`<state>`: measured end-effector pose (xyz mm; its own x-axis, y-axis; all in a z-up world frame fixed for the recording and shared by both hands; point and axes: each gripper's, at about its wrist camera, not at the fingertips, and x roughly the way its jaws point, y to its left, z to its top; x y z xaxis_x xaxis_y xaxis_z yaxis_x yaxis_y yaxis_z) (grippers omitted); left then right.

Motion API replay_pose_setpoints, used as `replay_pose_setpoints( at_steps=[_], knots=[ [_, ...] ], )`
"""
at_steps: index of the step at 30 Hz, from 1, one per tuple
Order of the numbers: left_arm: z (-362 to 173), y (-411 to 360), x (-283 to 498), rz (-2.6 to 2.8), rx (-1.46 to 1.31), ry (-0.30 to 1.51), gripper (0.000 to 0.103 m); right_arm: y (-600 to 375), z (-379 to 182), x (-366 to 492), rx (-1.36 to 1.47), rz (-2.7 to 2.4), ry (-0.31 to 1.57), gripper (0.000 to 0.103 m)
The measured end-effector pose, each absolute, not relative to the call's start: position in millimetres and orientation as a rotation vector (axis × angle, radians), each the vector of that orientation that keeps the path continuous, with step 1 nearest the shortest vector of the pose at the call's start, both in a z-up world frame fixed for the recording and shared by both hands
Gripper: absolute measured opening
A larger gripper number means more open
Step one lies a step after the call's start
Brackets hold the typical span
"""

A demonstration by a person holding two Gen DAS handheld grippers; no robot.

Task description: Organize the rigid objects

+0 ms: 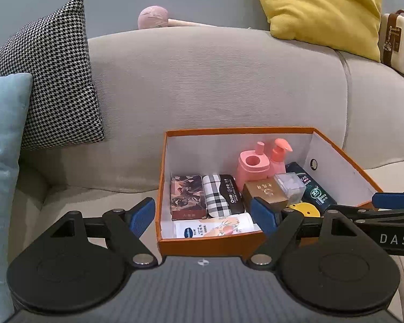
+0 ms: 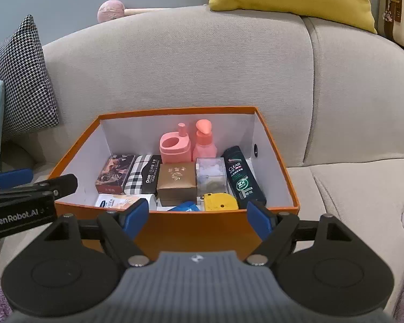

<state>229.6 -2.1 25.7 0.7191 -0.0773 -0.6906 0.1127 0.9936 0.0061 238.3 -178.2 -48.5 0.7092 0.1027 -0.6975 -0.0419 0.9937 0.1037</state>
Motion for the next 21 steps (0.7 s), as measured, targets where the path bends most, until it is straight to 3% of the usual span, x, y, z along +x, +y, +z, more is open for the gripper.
replay_pose_setpoints(
  at_steps=[21],
  knots=[
    [27.2, 0.7, 226.2, -0.110, 0.063, 0.767, 0.094, -176.1, -45.1, 233.0, 0.092, 0.103, 0.778, 0.081]
  ],
)
